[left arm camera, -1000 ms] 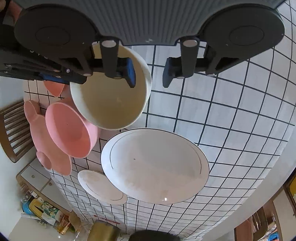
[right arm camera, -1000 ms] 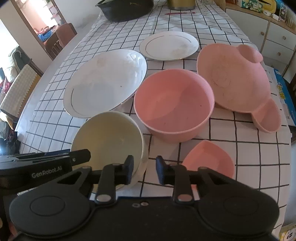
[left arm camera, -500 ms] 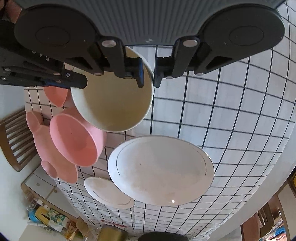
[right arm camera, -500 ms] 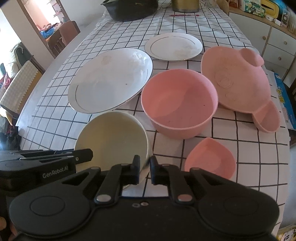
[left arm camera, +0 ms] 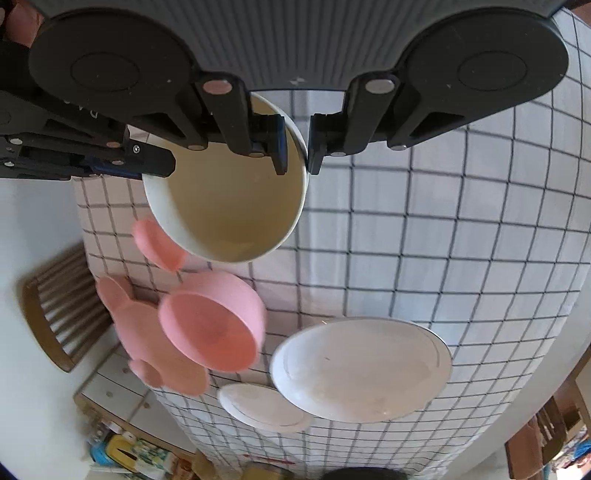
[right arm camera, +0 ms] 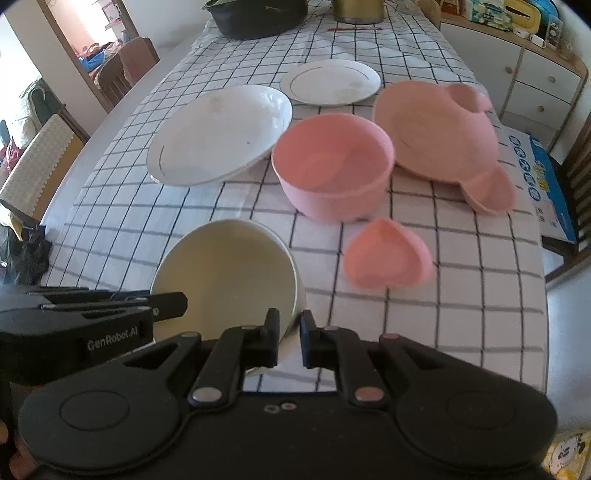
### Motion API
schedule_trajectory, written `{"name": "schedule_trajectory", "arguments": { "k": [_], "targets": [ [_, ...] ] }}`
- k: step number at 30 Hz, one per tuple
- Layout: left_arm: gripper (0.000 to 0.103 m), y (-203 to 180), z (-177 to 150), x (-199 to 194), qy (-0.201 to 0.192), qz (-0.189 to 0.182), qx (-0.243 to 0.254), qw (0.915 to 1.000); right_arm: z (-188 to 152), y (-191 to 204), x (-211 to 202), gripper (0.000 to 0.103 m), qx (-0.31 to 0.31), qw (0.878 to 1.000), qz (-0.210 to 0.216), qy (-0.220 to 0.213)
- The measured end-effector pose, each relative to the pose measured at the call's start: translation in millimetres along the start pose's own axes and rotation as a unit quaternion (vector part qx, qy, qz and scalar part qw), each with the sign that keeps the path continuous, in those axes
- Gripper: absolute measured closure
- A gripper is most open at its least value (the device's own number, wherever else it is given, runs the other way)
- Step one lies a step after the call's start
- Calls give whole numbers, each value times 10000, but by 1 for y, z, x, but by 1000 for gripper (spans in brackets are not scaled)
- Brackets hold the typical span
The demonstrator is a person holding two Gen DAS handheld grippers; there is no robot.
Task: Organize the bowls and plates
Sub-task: 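Close the left gripper on the cream bowl rim while the right gripper also grips it, then lift and carry the cream bowl toward the table edge with both grippers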
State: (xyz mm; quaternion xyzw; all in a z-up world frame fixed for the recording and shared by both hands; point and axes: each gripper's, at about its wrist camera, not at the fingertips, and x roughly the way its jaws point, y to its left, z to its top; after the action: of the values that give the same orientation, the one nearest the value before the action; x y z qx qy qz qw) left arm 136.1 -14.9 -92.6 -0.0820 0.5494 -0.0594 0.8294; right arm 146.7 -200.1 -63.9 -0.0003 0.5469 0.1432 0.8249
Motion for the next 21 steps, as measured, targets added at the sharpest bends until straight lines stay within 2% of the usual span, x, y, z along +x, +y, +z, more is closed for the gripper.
{"name": "schedule_trajectory", "arguments": {
  "k": [10,21],
  "targets": [
    [92,-25,-35,-7,229,-228,353,9989,-43,-18,-25,93,244,9995,-113,158],
    [92,-36,-55,-6,357,-323,549,9973,-66,-24,-31,93,382,9989,-220,166]
  ]
}}
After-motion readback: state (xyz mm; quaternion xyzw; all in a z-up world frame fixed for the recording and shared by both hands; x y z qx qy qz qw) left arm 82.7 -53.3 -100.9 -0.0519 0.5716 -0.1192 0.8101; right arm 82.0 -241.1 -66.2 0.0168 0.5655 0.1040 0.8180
